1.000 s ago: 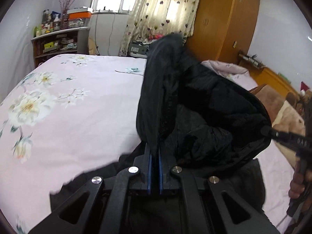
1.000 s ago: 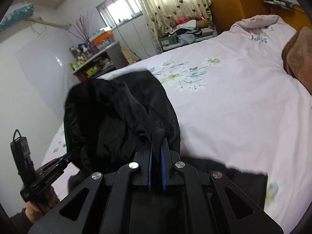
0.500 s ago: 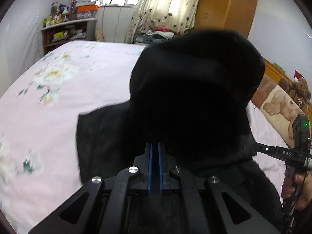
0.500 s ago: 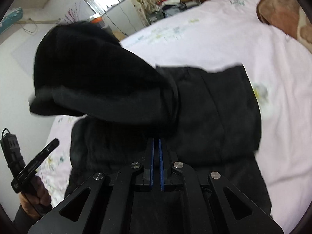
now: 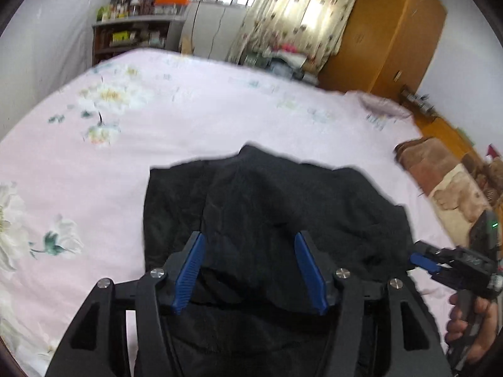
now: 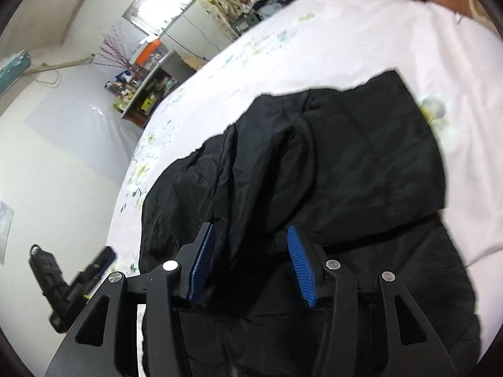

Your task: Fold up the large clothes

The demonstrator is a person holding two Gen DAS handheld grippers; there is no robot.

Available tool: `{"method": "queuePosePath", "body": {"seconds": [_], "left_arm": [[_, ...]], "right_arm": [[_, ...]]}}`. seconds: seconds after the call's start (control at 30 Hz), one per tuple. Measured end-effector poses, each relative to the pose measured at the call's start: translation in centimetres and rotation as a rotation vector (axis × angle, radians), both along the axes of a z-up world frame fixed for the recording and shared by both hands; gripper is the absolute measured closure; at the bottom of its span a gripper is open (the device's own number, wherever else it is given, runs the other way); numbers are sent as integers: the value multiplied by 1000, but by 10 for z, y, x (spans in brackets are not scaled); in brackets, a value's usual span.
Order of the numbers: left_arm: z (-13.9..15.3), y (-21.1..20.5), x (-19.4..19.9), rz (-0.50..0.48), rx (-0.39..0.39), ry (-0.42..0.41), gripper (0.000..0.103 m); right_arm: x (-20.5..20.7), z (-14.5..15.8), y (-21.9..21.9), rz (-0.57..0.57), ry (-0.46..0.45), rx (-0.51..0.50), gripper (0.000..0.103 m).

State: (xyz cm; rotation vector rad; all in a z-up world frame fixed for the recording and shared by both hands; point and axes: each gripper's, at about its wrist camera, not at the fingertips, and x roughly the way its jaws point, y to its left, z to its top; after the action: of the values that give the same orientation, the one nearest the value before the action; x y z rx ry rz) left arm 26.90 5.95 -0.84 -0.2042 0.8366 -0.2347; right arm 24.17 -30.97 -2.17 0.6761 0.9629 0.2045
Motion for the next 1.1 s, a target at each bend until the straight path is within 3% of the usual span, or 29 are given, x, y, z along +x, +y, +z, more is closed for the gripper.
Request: {"method": "queuePosePath", "body": {"seconds": [0.13, 0.2, 0.3, 0.43, 0.57, 0.63, 0.77, 0.9, 0.97, 1.1], "left_arm": [[-31, -11, 15, -3, 19, 86, 43], [-37, -14, 15, -14, 25, 90, 50], [-44, -11, 2, -16, 47, 66, 62], [-81, -6, -8, -7, 40, 125, 62], [-81, -13, -11, -2, 82, 117, 61], [-77, -14, -11, -4, 92, 129, 60], [-57, -8, -26, -8, 80, 125, 61], [-20, -1, -44, 4, 67, 20, 61], [-4, -7, -47, -16, 25, -29, 61], [-14, -38, -41, -121, 23, -36, 61]], "right_arm": [[19, -22, 17, 34, 50, 51, 54], [25, -27, 25, 56, 61, 29, 101], [12, -21, 36, 68, 18, -31, 99], [-1, -55, 41, 73, 87, -111, 99], [6, -73, 47, 85, 111, -158, 98], [10, -69, 51, 99, 115, -198, 98], [5, -49, 55, 108, 102, -238, 83], [-15, -6, 47, 105, -15, -283, 82], [-17, 14, 49, 94, -79, -318, 82], [-4, 16, 66, 143, -131, -324, 82]]}}
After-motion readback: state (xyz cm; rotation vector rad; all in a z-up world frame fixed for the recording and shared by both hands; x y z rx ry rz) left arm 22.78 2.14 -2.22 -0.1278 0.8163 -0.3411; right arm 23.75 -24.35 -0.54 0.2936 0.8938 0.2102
